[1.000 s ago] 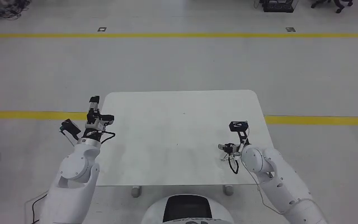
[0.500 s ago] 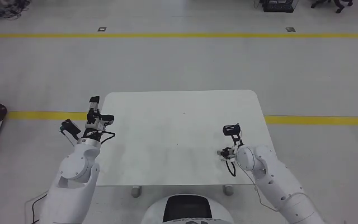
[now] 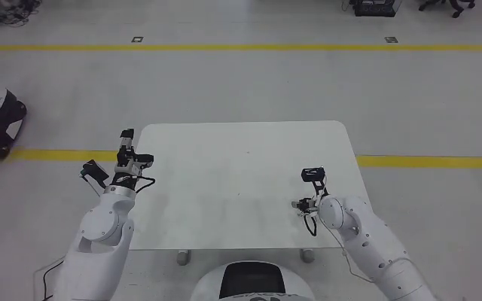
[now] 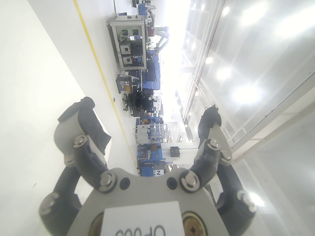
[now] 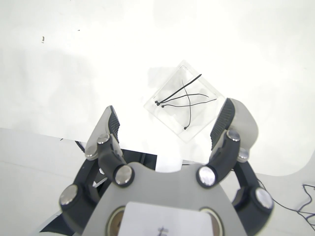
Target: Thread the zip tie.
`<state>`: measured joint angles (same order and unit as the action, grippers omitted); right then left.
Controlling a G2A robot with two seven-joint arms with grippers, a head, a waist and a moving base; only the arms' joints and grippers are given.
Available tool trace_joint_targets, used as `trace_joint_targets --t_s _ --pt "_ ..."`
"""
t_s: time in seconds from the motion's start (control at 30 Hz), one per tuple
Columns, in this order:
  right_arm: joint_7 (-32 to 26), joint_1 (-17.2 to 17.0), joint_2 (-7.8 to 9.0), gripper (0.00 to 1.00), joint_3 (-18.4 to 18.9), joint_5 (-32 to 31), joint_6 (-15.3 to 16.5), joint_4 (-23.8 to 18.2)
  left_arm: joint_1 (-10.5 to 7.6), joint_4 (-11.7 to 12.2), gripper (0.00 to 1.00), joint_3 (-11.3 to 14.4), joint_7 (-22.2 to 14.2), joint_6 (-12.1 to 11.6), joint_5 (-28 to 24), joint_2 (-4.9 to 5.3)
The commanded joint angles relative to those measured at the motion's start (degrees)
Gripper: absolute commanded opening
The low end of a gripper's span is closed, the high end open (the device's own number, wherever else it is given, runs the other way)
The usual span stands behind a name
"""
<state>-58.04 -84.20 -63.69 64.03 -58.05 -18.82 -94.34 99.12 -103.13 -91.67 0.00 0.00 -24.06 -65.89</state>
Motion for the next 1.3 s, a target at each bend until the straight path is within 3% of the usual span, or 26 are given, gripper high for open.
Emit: trace_joint_targets --t_s 0.0,0.57,0.7,1.27 --pt "0.0 0.0 0.01 1.0 0.0 0.0 0.0 0.0 0.0 0.0 1.0 0.0 0.0 0.0 0.0 0.0" --pt "1.5 -0.1 -0.18 1.0 0.3 0.4 0.3 1.2 0.0 0.0 1.0 0.0 0.0 0.0 0.0 0.0" --pt "5.7 -1.7 -0.1 1.0 1.1 0.9 1.8 0.7 0.0 0.0 1.0 0.0 0.0 0.0 0.0 0.0" --pt "4.5 -1.6 -0.25 1.0 1.3 0.7 2.3 1.1 0.0 0.0 1.0 0.0 0.0 0.0 0.0 0.0"
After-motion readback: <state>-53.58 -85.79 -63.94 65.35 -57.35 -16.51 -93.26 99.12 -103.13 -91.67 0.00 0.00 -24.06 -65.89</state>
